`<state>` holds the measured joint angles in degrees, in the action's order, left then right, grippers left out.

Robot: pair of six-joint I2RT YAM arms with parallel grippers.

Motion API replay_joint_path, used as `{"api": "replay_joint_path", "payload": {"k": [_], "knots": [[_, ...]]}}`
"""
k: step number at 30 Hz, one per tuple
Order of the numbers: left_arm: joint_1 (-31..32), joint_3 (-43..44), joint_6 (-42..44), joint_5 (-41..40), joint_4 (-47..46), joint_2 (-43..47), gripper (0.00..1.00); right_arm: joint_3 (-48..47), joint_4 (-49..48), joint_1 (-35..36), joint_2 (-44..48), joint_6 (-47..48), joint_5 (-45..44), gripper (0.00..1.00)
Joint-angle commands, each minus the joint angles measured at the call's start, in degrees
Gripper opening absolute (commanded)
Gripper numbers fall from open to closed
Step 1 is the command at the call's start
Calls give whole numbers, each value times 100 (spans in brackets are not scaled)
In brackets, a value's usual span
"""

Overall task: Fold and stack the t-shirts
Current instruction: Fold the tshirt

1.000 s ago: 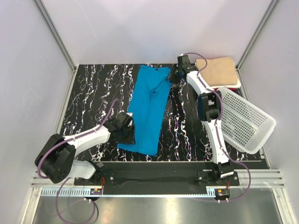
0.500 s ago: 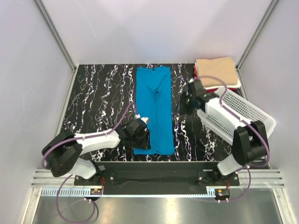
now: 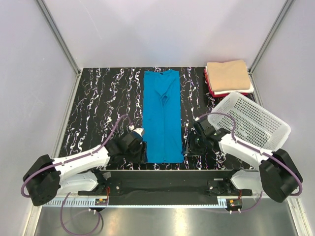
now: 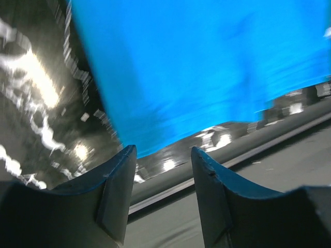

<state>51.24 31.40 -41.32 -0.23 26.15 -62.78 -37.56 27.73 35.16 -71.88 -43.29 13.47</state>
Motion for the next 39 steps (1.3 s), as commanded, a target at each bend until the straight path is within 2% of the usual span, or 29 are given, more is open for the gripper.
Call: {"api": "replay_joint_path", "payload": {"k": [1, 6, 14, 17, 21, 23, 26, 28, 31, 34, 37, 39], "knots": [[8, -265, -279, -100, -171, 143, 53, 345, -452, 79, 340, -312, 182, 46], [-106, -459, -438, -170, -207, 170, 54, 609, -750, 79, 332, -241, 331, 47], [-562, -749, -430, 145, -295, 433, 55, 969, -1304, 88, 25, -338, 463, 48], [-729, -775, -386, 207, -242, 618, 56, 1023, -1401, 88, -142, -330, 454, 44], [-1010, -723, -228, 453, -146, 715, 56, 1110, -1472, 88, -231, -321, 516, 25], [-1134, -749, -227, 558, -207, 759, 57, 1180, -1489, 88, -187, -312, 516, 11], [-1257, -810, -254, 770, -338, 741, 57, 1260, -1481, 97, -99, -303, 525, 2], [-1275, -837, -236, 665, -356, 662, 57, 1304, -1481, 97, -37, -303, 507, 2], [-1275, -985, -271, 857, -663, 469, 57, 1304, -1489, 97, 33, -329, 551, 23], [-1292, -1153, -420, 1235, -1094, 311, 56, 1321, -1481, 97, 191, -373, 630, 36], [-1292, -1189, -421, 1306, -1192, 223, 54, 1391, -1489, 97, 314, -417, 674, 38], [-1292, -1136, -368, 1140, -1026, 188, 50, 1409, -1489, 97, 341, -417, 665, 38]]}}
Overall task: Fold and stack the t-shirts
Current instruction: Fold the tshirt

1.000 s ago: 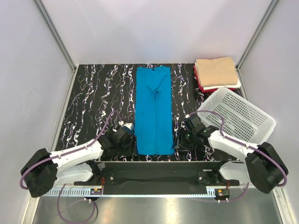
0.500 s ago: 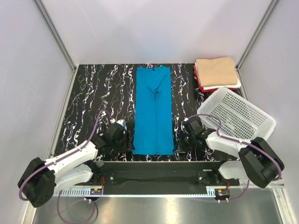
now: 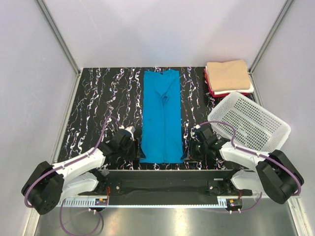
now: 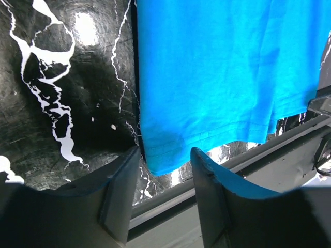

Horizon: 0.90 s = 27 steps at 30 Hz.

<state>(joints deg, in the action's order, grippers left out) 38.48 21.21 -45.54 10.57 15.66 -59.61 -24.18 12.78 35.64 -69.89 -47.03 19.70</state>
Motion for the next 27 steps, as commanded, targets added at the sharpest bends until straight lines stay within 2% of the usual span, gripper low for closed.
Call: {"api": "replay_joint_path", "payload": {"k": [1, 5, 6, 8, 9, 10, 11, 12, 21, 22, 23, 27], "knots": [[-16, -135, 63, 16, 51, -121, 49, 107, 14, 49, 133, -44, 42, 36], [-16, -144, 80, -11, 60, -94, 32, 195, -29, 49, 142, -44, 51, 28], [-16, -161, 80, 15, 51, -85, 22, 204, -64, 49, 151, -35, 95, 26], [-16, -188, 89, 33, 16, -68, 14, 239, -143, 49, 168, -43, 156, 20], [-16, -205, 63, 77, 7, -42, 4, 256, -292, 49, 203, -61, 252, 19], [-16, -214, 54, 103, -19, -33, 0, 300, -363, 49, 221, -87, 297, 16], [-16, -223, 45, 129, -28, -15, 0, 318, -416, 57, 247, -114, 315, 6], [-7, -240, 10, 208, -80, 46, 0, 353, -486, 49, 274, -131, 323, 0], [72, -469, -359, 437, -72, 828, 0, 705, -206, 49, 1460, -500, 104, 0], [63, -460, -377, 411, -37, 846, 20, 696, -170, 49, 1513, -509, 86, 0], [72, -434, -368, 376, -2, 838, 28, 696, -144, 49, 1548, -501, 60, 0], [63, -390, -315, 367, 25, 741, 42, 661, -135, 49, 1469, -466, 104, 0]]}}
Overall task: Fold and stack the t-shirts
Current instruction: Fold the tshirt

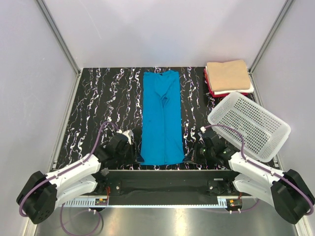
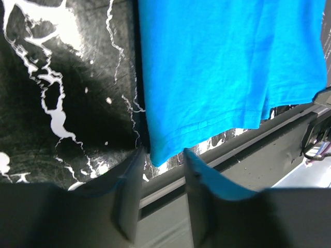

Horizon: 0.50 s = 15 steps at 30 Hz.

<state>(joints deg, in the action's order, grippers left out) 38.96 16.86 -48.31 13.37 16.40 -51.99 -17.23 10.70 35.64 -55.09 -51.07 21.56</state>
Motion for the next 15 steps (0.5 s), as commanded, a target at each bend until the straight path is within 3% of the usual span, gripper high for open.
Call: {"api": "replay_joint_path", "payload": {"k": [1, 5, 10, 15], "knots": [[24, 36, -55, 70, -41, -39, 43, -34, 64, 49, -28, -61, -82, 0], [24, -78, -99, 43, -58, -92, 47, 36, 73, 49, 42, -79, -117, 0], [24, -201, -161, -44, -85, -66, 45, 89, 73, 49, 121, -123, -126, 0], [33, -254, -169, 131, -480, -285, 20, 89, 64, 49, 104, -123, -126, 0]]}}
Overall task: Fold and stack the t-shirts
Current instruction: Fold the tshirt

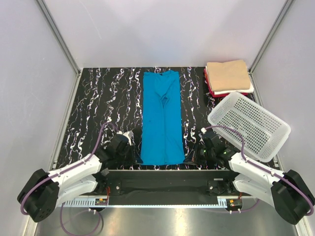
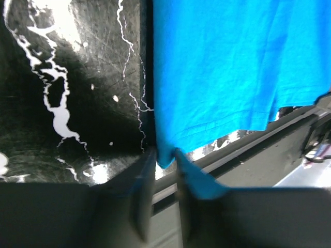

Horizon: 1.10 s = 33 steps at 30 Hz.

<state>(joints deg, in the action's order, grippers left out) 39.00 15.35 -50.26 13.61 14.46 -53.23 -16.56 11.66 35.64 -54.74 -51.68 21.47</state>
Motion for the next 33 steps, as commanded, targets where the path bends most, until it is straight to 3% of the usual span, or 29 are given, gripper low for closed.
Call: {"api": "replay_joint_path", "payload": {"k": [1, 3, 8, 12, 23, 33], "knots": [[28, -103, 34, 159, -347, -274, 14, 12, -32, 57, 69, -61, -126, 0], [37, -94, 34, 248, -435, -337, 0, 38, -23, 49, 69, -44, -213, 0], [55, 256, -54, 169, -146, 93, 0, -233, 327, 49, 157, 131, -450, 0], [-112, 942, 306, 98, 224, -239, 0, -971, 592, 40, -27, 518, -837, 0], [-981, 2981, 1308, 222, 479, -2410, 0, -3430, 741, -118, -2795, 2082, -1040, 0], [-1940, 5185, 1835, 722, 699, -4527, 0, -5400, 1109, -1041, -4825, 2970, -574, 0]]}}
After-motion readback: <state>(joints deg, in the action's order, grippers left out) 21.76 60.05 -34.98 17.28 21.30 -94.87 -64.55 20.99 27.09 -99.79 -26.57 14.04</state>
